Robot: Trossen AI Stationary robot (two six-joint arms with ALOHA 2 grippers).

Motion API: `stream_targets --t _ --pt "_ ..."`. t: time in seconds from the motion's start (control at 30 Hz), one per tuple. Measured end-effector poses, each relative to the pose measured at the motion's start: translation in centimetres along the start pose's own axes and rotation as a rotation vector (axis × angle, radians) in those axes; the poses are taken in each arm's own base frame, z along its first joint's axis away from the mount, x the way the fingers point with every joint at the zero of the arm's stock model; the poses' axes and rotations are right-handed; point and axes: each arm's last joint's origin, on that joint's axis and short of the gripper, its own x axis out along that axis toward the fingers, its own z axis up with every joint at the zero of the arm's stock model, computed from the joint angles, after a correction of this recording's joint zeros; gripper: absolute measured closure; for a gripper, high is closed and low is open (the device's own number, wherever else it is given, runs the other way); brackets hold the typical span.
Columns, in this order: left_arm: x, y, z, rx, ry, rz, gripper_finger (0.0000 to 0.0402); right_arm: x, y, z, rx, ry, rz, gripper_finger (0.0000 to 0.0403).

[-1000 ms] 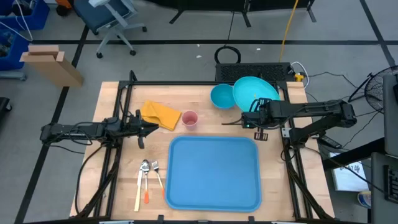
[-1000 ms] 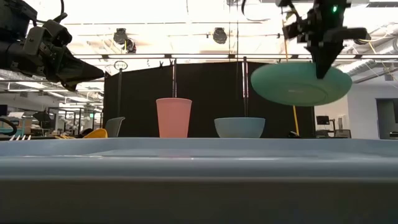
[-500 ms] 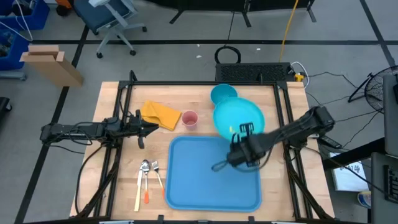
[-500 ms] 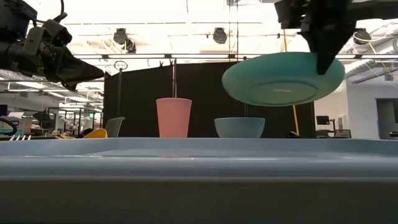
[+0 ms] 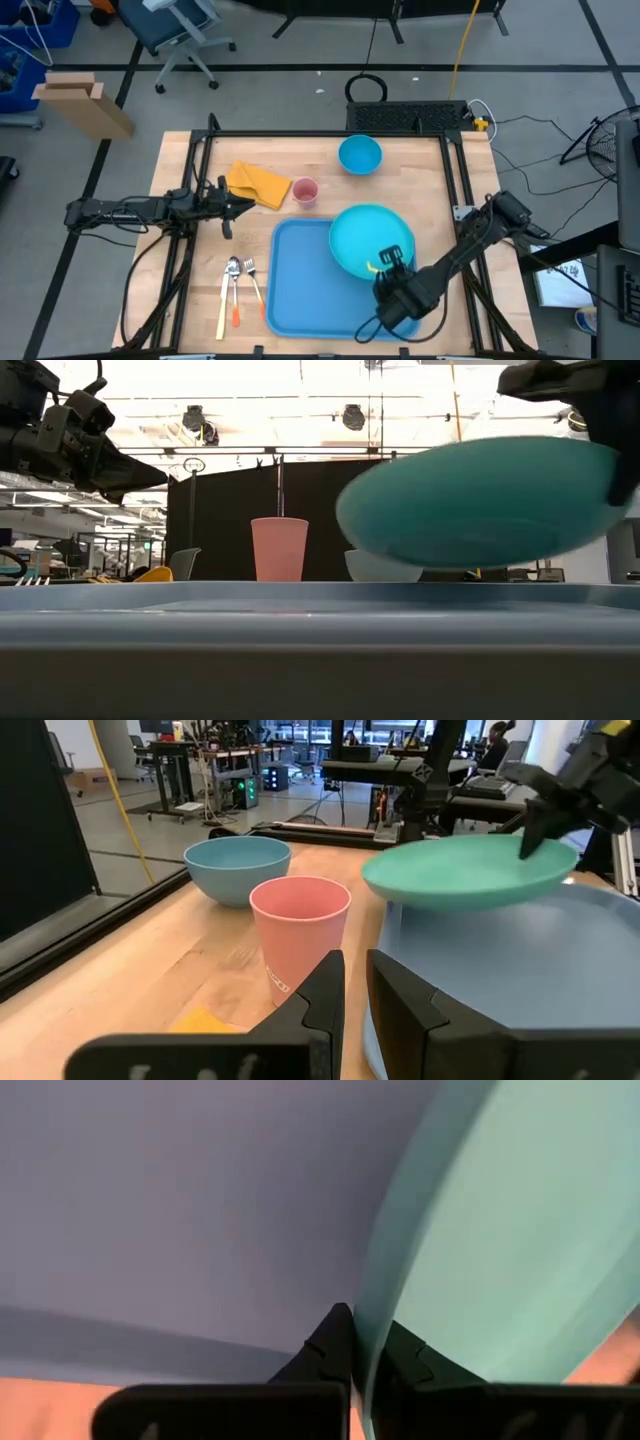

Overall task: Set up tray
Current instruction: Put the green plate on the blue tray

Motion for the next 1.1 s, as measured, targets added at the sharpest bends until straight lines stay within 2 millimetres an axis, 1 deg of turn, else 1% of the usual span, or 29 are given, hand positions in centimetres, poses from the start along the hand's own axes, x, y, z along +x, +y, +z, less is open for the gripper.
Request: stream_targets --t 0.27,0.5,0.67,0.8,0.97,1.1 --pt "0.0 0.0 0.0 0.006 -0.004 0.014 0.0353 -0.4 1.8 0.7 0.025 -0.114 0.053 0.0403" --pt "0.0 0.1 0.1 0.006 -0.006 0.026 0.0353 -0.5 3.3 0.6 0.07 -0.158 0.093 0.0403" --pt "0.0 0.1 0.1 0.006 -0.007 0.026 0.0353 0.1 4.4 0.2 0.094 -0.147 0.151 0.0403" --pt "0.0 0.1 0.1 0.005 -0.007 0.026 0.0353 0.3 5.2 0.5 0.119 -0.214 0.186 0.0403" --pt "0.0 0.1 0.1 0.005 -0.007 0.026 0.0353 1.2 5.9 1.1 0.136 -0.305 0.237 0.0403" --pt "0.0 0.1 0.1 0.004 -0.007 0.026 0.0353 2.2 6.4 0.5 0.137 -0.275 0.263 0.0403"
